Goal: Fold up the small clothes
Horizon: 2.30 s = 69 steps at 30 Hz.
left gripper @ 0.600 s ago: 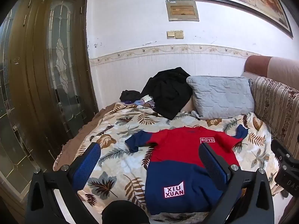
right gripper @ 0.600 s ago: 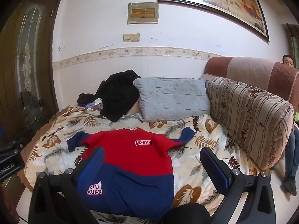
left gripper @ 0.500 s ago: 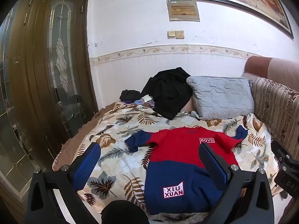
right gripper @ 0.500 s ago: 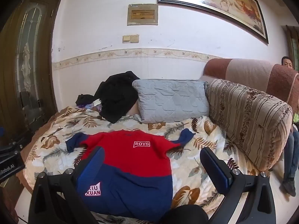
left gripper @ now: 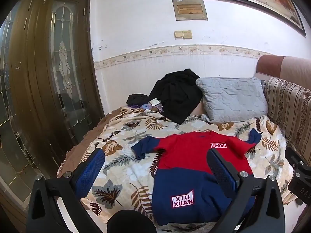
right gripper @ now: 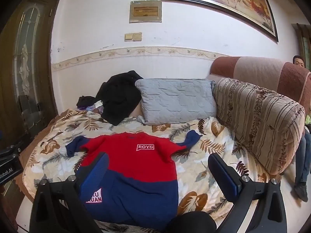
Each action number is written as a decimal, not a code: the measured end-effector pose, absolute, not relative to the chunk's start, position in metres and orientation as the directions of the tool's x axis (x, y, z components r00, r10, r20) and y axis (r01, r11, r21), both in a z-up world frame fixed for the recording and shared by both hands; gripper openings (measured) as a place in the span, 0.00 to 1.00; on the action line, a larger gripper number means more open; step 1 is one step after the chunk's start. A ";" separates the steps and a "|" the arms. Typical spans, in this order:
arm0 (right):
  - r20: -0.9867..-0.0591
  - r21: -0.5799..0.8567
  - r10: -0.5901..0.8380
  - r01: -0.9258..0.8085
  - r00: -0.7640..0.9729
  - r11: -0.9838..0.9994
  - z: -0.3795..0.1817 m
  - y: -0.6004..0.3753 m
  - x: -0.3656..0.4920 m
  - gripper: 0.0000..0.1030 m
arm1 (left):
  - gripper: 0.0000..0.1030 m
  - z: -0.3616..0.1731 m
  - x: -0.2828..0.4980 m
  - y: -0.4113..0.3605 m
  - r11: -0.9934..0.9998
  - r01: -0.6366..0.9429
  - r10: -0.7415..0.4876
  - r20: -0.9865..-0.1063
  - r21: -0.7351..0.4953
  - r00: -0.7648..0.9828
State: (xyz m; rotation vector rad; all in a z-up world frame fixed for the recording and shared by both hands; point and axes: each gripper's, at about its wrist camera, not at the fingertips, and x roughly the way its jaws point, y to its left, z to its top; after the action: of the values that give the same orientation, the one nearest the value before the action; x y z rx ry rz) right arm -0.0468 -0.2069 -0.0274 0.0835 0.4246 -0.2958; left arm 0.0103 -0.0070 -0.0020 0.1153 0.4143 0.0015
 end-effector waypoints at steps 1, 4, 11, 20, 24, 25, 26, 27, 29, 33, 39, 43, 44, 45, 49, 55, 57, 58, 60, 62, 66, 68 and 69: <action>-0.421 0.022 -0.264 0.301 0.868 0.953 -0.028 -0.207 -0.046 1.00 | 1.00 -0.001 0.011 -0.008 0.993 0.022 0.026 -0.403 0.114 0.915; -0.426 0.026 -0.258 0.297 0.867 0.954 -0.030 -0.208 -0.045 1.00 | 1.00 -0.004 0.011 -0.008 0.993 0.019 0.028 -0.392 0.115 0.920; -0.442 0.033 -0.259 0.304 0.859 0.952 -0.035 -0.212 -0.040 1.00 | 1.00 -0.006 0.014 -0.013 0.992 0.025 0.028 -0.402 0.126 0.915; -0.453 0.038 -0.253 0.302 0.855 0.953 -0.040 -0.215 -0.035 1.00 | 1.00 -0.010 0.019 -0.019 0.989 0.038 0.025 -0.416 0.142 0.909; -0.460 0.037 -0.253 0.303 0.851 0.952 -0.042 -0.215 -0.031 1.00 | 1.00 -0.011 0.021 -0.021 0.989 0.043 0.022 -0.422 0.144 0.906; -0.460 0.037 -0.252 0.302 0.851 0.952 -0.042 -0.215 -0.031 1.00 | 1.00 -0.011 0.022 -0.021 0.989 0.043 0.022 -0.422 0.144 0.907; -0.460 0.035 -0.254 0.303 0.851 0.952 -0.042 -0.215 -0.031 1.00 | 1.00 -0.011 0.022 -0.021 0.988 0.043 0.023 -0.421 0.145 0.907; -0.462 0.033 -0.255 0.303 0.850 0.952 -0.042 -0.215 -0.030 1.00 | 1.00 -0.011 0.023 -0.022 0.988 0.043 0.022 -0.422 0.145 0.906; -0.460 0.033 -0.255 0.303 0.851 0.952 -0.042 -0.216 -0.030 1.00 | 1.00 -0.012 0.023 -0.022 0.989 0.048 0.017 -0.425 0.140 0.905; -0.453 0.019 -0.265 0.306 0.851 0.952 -0.041 -0.216 -0.029 1.00 | 1.00 -0.013 0.026 -0.028 0.987 0.058 0.012 -0.432 0.147 0.902; -0.450 0.026 -0.270 0.315 0.851 0.949 -0.037 -0.222 -0.028 1.00 | 1.00 -0.014 0.026 -0.036 0.983 0.084 -0.004 -0.435 0.164 0.900; -0.440 0.023 -0.283 0.325 0.852 0.945 -0.032 -0.223 -0.029 1.00 | 1.00 -0.012 0.028 -0.038 0.983 0.091 -0.010 -0.442 0.162 0.897; -0.438 0.024 -0.283 0.326 0.853 0.945 -0.031 -0.224 -0.030 1.00 | 1.00 -0.012 0.029 -0.038 0.983 0.090 -0.011 -0.442 0.159 0.897; -0.438 0.023 -0.285 0.327 0.853 0.945 -0.030 -0.224 -0.030 1.00 | 1.00 -0.011 0.029 -0.038 0.983 0.090 -0.011 -0.442 0.160 0.897; -0.436 0.025 -0.290 0.333 0.852 0.943 -0.027 -0.226 -0.030 1.00 | 1.00 -0.008 0.028 -0.041 0.982 0.096 -0.017 -0.429 0.163 0.903; -0.434 0.021 -0.297 0.340 0.850 0.940 -0.027 -0.225 -0.030 1.00 | 1.00 -0.011 0.028 -0.045 0.979 0.106 -0.021 -0.433 0.175 0.901; -0.437 0.023 -0.296 0.340 0.849 0.940 -0.027 -0.226 -0.029 1.00 | 1.00 -0.012 0.029 -0.044 0.980 0.106 -0.021 -0.437 0.171 0.899; -0.438 0.023 -0.296 0.340 0.849 0.940 -0.028 -0.226 -0.028 1.00 | 1.00 -0.012 0.030 -0.043 0.980 0.103 -0.019 -0.437 0.170 0.899; -0.438 0.019 -0.296 0.338 0.849 0.941 -0.028 -0.227 -0.028 1.00 | 1.00 -0.012 0.032 -0.043 0.981 0.099 -0.016 -0.438 0.168 0.899; -0.440 0.014 -0.299 0.340 0.847 0.940 -0.029 -0.228 -0.025 1.00 | 1.00 -0.012 0.037 -0.044 0.981 0.100 -0.017 -0.440 0.165 0.898; -0.444 0.002 -0.315 0.352 0.839 0.936 -0.031 -0.230 -0.013 1.00 | 1.00 -0.017 0.050 -0.049 0.979 0.115 -0.030 -0.447 0.165 0.894; -0.450 -0.002 -0.326 0.364 0.831 0.931 -0.032 -0.233 -0.006 1.00 | 1.00 -0.021 0.057 -0.052 0.979 0.124 -0.038 -0.456 0.161 0.889; -0.454 -0.005 -0.331 0.369 0.827 0.930 -0.034 -0.234 -0.002 1.00 | 1.00 -0.023 0.062 -0.054 0.979 0.130 -0.043 -0.463 0.157 0.885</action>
State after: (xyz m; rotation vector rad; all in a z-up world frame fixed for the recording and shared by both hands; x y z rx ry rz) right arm -0.0022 -0.2340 -0.0336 0.0841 0.4666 -0.3717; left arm 0.0625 -0.0538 -0.0231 0.1867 0.4754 -0.0909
